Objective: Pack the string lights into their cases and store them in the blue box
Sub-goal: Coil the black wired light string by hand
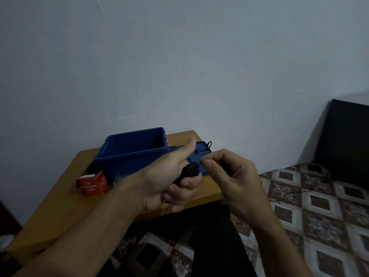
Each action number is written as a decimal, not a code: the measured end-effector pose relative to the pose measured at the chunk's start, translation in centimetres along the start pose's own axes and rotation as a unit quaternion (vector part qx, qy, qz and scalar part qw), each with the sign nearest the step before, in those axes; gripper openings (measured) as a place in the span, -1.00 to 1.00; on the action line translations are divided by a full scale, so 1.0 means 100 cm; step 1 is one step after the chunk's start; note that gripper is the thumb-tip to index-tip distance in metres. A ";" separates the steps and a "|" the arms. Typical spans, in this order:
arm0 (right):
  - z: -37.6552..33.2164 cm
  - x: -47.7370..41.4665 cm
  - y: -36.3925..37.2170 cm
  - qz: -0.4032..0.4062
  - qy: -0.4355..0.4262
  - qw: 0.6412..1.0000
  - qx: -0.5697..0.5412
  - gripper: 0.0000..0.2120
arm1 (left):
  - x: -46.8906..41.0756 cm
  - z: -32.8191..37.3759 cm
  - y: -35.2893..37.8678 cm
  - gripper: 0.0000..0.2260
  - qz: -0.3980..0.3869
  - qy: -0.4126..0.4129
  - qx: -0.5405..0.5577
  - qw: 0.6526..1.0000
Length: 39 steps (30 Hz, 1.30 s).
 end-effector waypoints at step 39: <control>0.012 0.025 0.066 -0.225 0.075 0.969 0.065 -0.65 | 0.010 -0.004 -0.015 -0.33 -0.050 0.139 0.285 0.947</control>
Point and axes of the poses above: each hand's wrist, its own x-axis away from the middle knuckle, its own y-axis out of the palm, z = x × y, the point moved 10 cm from there along -x, towards the middle knuckle, and after that the axes turned 5 degrees about z, right-handed, at the moved point
